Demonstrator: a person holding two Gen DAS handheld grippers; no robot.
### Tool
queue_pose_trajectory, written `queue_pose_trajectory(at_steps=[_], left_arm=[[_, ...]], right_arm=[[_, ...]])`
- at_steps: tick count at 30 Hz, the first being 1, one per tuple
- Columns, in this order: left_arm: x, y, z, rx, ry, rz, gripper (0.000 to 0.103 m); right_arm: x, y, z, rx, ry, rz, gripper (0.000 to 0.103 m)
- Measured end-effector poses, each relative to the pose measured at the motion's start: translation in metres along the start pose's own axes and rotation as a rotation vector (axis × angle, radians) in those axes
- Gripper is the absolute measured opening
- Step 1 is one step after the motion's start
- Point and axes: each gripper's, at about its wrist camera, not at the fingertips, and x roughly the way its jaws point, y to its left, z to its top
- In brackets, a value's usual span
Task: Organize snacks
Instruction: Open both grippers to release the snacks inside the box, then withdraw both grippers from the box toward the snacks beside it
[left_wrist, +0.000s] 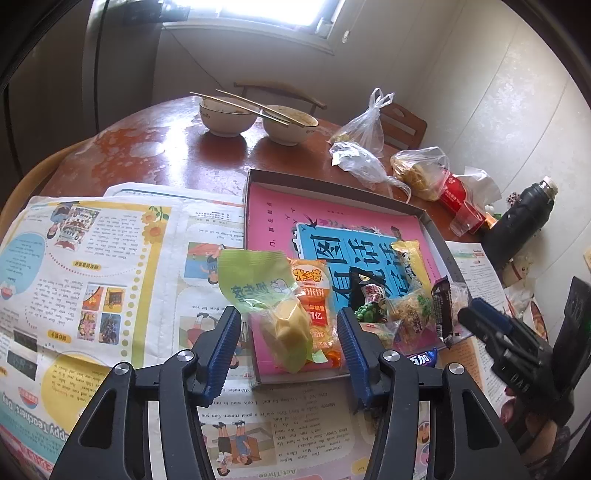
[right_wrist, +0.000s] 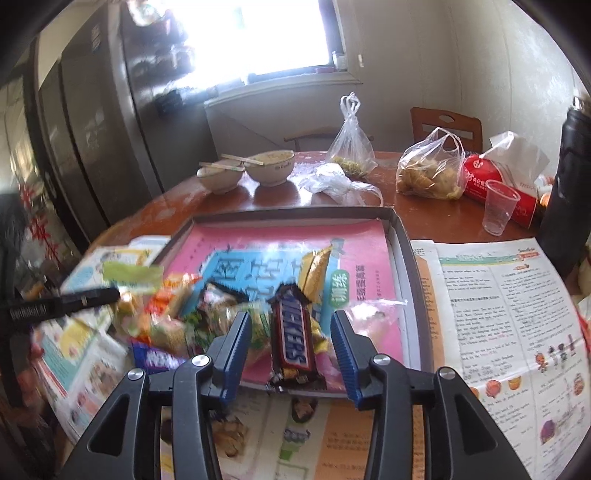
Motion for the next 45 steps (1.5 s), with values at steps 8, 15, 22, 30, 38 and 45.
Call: queue_pose_trajectory(at_steps=[8,15,22,30,38,45], left_arm=[[-0.003,-0.007,-0.002,0.013,-0.004,-0.004,0.058],[0.001,-0.008,0.000,0.014,0.004,0.001,0.058],[-0.003,-0.008,0.003,0.014,-0.016,-0.005,0.059],[-0.010,-0.013,0.003,0.027,-0.037,-0.015,0.064],[-0.016,-0.018,0.000,0.034,-0.047,-0.015,0.068],[-0.020,-0.026,-0.008,0.063,-0.051,-0.022,0.072]], right_arm=[[0.011,0.007,-0.017,-0.094,0.069,-0.049,0.042],[0.024,-0.001,-0.016,-0.072,0.085,-0.043,0.030],[0.026,-0.008,-0.006,-0.041,0.065,-0.054,0.030],[0.006,-0.003,0.000,-0.031,0.005,-0.017,0.035],[-0.009,0.004,0.000,-0.031,-0.034,0.018,0.049],[-0.015,0.010,-0.010,-0.026,-0.031,0.059,0.053]])
